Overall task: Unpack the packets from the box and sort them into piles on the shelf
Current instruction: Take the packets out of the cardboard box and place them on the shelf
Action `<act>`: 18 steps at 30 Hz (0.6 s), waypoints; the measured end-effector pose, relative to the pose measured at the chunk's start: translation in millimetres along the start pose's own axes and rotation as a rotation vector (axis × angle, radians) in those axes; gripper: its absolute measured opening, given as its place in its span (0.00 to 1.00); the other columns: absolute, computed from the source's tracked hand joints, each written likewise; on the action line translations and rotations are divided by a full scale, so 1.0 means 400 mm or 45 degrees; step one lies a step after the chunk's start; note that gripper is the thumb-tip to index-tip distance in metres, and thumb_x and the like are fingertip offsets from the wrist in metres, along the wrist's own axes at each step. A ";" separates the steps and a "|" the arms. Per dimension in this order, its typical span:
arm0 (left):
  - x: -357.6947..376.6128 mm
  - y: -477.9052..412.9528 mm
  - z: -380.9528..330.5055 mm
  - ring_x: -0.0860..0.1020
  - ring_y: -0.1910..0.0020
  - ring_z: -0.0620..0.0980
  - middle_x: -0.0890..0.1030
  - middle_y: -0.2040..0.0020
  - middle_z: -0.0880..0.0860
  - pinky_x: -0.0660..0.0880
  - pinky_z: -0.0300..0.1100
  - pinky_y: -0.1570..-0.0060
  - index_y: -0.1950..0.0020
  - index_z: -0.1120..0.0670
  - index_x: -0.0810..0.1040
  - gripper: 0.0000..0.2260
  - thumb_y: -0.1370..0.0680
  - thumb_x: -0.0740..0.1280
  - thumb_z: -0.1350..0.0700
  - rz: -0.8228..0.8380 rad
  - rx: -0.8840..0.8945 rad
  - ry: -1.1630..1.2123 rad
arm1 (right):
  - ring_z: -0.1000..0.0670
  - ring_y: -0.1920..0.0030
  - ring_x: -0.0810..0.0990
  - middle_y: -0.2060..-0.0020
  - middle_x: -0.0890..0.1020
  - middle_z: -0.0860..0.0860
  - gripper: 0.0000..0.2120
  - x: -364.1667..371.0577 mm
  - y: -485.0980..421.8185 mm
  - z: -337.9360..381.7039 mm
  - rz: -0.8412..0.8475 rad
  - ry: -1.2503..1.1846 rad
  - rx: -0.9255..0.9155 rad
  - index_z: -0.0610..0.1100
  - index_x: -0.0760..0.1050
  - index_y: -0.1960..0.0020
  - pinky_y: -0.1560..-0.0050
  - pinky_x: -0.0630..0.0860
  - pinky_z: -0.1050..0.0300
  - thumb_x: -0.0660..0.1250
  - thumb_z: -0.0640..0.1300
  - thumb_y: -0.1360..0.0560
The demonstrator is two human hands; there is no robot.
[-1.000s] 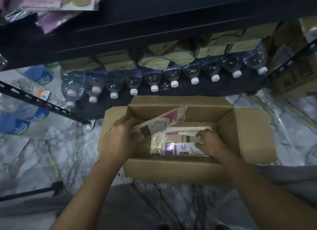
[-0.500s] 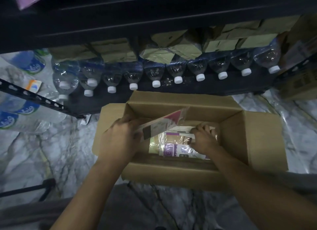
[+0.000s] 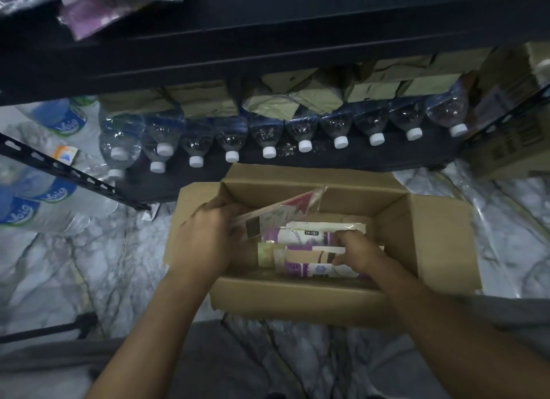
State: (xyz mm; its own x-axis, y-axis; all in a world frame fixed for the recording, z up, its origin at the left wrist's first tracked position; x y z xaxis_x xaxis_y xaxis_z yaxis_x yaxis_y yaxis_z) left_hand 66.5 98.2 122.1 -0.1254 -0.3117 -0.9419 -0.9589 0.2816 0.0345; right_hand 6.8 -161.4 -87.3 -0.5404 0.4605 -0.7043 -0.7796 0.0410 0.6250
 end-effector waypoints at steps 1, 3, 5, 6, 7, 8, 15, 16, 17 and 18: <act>-0.010 0.003 0.002 0.76 0.58 0.57 0.75 0.55 0.48 0.61 0.42 0.67 0.54 0.49 0.81 0.06 0.29 0.72 0.58 -0.006 0.000 0.000 | 0.44 0.40 0.75 0.40 0.78 0.47 0.22 -0.007 0.010 0.004 -0.011 -0.048 -0.007 0.47 0.76 0.40 0.40 0.72 0.51 0.76 0.46 0.33; -0.034 0.009 0.004 0.77 0.58 0.55 0.72 0.57 0.44 0.64 0.42 0.68 0.52 0.46 0.82 0.09 0.29 0.71 0.57 -0.015 0.006 -0.004 | 0.45 0.37 0.73 0.36 0.75 0.47 0.26 -0.033 0.032 0.016 -0.043 -0.124 -0.034 0.46 0.74 0.35 0.38 0.71 0.54 0.75 0.44 0.31; -0.058 0.015 0.009 0.77 0.57 0.54 0.74 0.56 0.44 0.71 0.45 0.67 0.49 0.44 0.82 0.11 0.29 0.71 0.57 -0.012 0.004 0.023 | 0.46 0.40 0.75 0.40 0.78 0.46 0.23 -0.071 0.054 0.036 -0.095 -0.115 -0.103 0.45 0.77 0.37 0.42 0.72 0.56 0.75 0.44 0.31; -0.072 0.019 0.012 0.78 0.56 0.53 0.76 0.55 0.45 0.75 0.47 0.64 0.48 0.44 0.82 0.12 0.29 0.70 0.57 -0.016 -0.007 0.051 | 0.46 0.43 0.77 0.44 0.80 0.46 0.19 -0.093 0.065 0.045 -0.133 -0.098 -0.139 0.45 0.79 0.41 0.45 0.73 0.56 0.74 0.44 0.31; -0.087 0.024 0.016 0.78 0.56 0.53 0.76 0.54 0.45 0.77 0.49 0.62 0.47 0.43 0.82 0.13 0.29 0.71 0.56 -0.030 -0.021 0.090 | 0.47 0.46 0.79 0.48 0.82 0.46 0.16 -0.115 0.077 0.049 -0.170 -0.100 -0.156 0.46 0.81 0.44 0.48 0.74 0.56 0.74 0.44 0.31; -0.101 0.028 0.021 0.78 0.56 0.53 0.77 0.54 0.45 0.77 0.51 0.61 0.47 0.43 0.82 0.13 0.29 0.71 0.56 -0.053 -0.036 0.130 | 0.47 0.48 0.80 0.50 0.83 0.47 0.14 -0.134 0.089 0.052 -0.199 -0.118 -0.156 0.47 0.82 0.46 0.49 0.75 0.56 0.74 0.44 0.31; -0.121 0.067 0.042 0.79 0.56 0.53 0.78 0.54 0.46 0.77 0.51 0.60 0.49 0.45 0.83 0.12 0.30 0.72 0.57 -0.090 -0.083 0.191 | 0.47 0.45 0.78 0.44 0.79 0.48 0.15 -0.111 0.092 0.036 -0.208 0.115 -0.149 0.48 0.79 0.42 0.46 0.74 0.55 0.70 0.46 0.28; -0.117 0.072 0.045 0.79 0.57 0.53 0.78 0.55 0.46 0.77 0.50 0.60 0.49 0.45 0.83 0.12 0.30 0.73 0.57 -0.086 -0.083 0.183 | 0.48 0.44 0.76 0.42 0.76 0.48 0.15 -0.102 0.087 0.029 -0.207 0.156 -0.152 0.48 0.78 0.41 0.44 0.74 0.54 0.70 0.47 0.27; -0.112 0.075 0.049 0.79 0.57 0.53 0.78 0.55 0.47 0.77 0.51 0.61 0.50 0.46 0.83 0.11 0.30 0.73 0.57 -0.077 -0.086 0.170 | 0.48 0.42 0.75 0.41 0.74 0.49 0.16 -0.096 0.083 0.020 -0.216 0.189 -0.137 0.49 0.77 0.40 0.42 0.73 0.54 0.69 0.48 0.27; -0.106 0.077 0.053 0.79 0.57 0.53 0.78 0.54 0.47 0.77 0.51 0.60 0.50 0.47 0.83 0.11 0.30 0.73 0.57 -0.060 -0.092 0.159 | 0.48 0.41 0.73 0.40 0.72 0.50 0.17 -0.090 0.082 0.011 -0.230 0.209 -0.118 0.49 0.77 0.38 0.41 0.72 0.53 0.68 0.48 0.26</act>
State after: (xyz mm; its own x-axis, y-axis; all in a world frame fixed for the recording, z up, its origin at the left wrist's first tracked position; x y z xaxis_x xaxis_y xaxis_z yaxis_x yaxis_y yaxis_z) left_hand 47.8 139.3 155.9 -0.1060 -0.4345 -0.8944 -0.9797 0.1995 0.0192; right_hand 2.2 -173.0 -40.1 -0.4280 0.3027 -0.8516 -0.8897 0.0244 0.4558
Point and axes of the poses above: each hand's wrist, its own y-axis away from the middle knuckle, its own x-axis out of the palm, z = x × y, the point moved 9 cm from there along -y, towards the middle knuckle
